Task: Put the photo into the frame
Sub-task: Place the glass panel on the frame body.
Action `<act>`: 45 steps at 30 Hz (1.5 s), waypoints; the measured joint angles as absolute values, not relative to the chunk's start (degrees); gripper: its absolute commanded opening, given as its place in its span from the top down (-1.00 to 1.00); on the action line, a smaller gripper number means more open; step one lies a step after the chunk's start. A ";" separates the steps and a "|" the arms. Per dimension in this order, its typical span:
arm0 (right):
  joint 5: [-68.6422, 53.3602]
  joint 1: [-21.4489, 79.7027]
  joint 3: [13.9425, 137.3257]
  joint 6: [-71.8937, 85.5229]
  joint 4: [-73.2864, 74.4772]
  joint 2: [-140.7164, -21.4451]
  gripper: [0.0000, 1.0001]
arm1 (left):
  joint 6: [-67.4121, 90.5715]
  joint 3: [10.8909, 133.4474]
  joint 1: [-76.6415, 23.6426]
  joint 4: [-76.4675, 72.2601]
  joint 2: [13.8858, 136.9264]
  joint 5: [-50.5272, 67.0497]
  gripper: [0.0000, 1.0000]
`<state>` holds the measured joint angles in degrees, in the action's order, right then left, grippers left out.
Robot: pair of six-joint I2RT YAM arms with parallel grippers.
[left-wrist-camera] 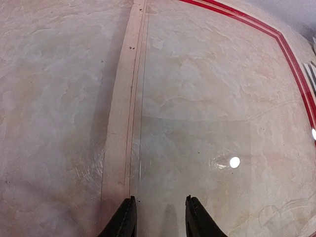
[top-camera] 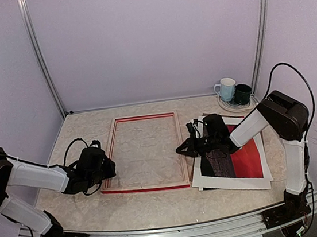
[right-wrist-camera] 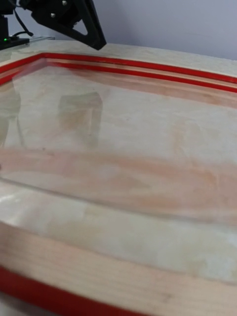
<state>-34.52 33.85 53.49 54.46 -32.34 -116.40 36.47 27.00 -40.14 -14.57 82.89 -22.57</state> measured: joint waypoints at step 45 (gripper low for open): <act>-44.69 34.02 58.70 63.24 -37.45 -122.39 1.00 | 43.64 24.03 -34.09 -9.32 80.95 -21.06 -0.13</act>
<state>-44.69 34.02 58.70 63.24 -37.45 -122.39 43.64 24.03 -34.09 -9.32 80.95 -21.06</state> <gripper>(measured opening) 0.005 0.566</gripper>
